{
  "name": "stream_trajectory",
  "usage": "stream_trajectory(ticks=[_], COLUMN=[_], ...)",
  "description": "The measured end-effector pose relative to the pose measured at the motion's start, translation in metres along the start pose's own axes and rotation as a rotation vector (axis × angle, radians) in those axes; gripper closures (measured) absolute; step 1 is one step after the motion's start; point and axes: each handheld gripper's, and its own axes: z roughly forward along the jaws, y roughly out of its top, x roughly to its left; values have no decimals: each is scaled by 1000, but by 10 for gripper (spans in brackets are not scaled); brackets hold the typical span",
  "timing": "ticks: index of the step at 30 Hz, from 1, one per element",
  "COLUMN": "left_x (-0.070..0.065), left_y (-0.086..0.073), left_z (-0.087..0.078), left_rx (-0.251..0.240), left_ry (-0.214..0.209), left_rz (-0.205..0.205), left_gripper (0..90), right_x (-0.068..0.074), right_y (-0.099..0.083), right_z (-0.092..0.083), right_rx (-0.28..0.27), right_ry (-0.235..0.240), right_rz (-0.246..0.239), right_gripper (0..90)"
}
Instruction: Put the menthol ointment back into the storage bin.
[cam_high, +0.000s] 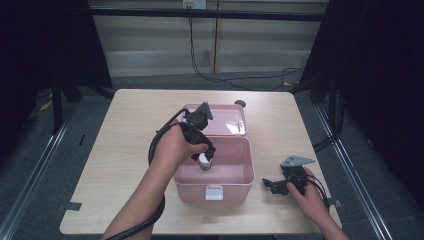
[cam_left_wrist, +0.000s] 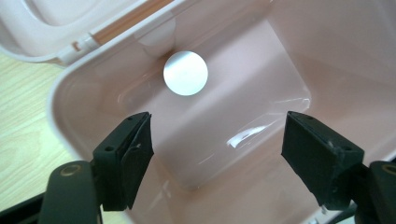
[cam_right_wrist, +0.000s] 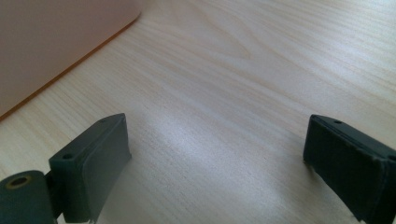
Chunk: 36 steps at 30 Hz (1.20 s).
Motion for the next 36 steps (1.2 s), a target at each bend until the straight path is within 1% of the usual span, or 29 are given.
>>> stream_trajectory(ticks=[2,5,6,10,14,18,19,20,21,23,29,31,34,36], left_x=[1,4,6,12,17,22,23,25,26,29,40,42,45,47], left_y=[-2,-5,-7,-11,-16,-21,-22,-23,-24,-27,-35,-37,-40,-42], left_z=[-4,-10,-12,-20,-27,-32,-33,-34,-34,-35,-38,-40,-41,-42], left_rx=[-6,-21,-26,-36,-47,-61,-60,-61,-61,-62,-81,-79,-74,-81], left_ry=[3,-8,-14,-4,-8,-12,-10,-3,4,4,5,1,4,9], left_rz=[4,14,11,8,5,20,16,31,36,42,36,48,40,34], left_gripper=[244,244,244,244,244,243,242,242,241,237,235,234,232,232], right_x=[0,0,0,0,0,0,0,0,0,0,0,0,0,0], right_y=[0,0,0,0,0,0,0,0,0,0,0,0,0,0], right_z=[0,0,0,0,0,0,0,0,0,0,0,0,0,0], right_rx=[1,2,1,1,1,1,2,2,1,1,1,-1,0,0], right_ry=[3,2,0,0,0,0,2,2,0,0,0,1,2,1], right_rz=[3,3,1,1,1,1,3,3,2,1,1,2,4,4], right_gripper=[66,66,66,66,66,66,66,66,66,66,66,66,66,66])
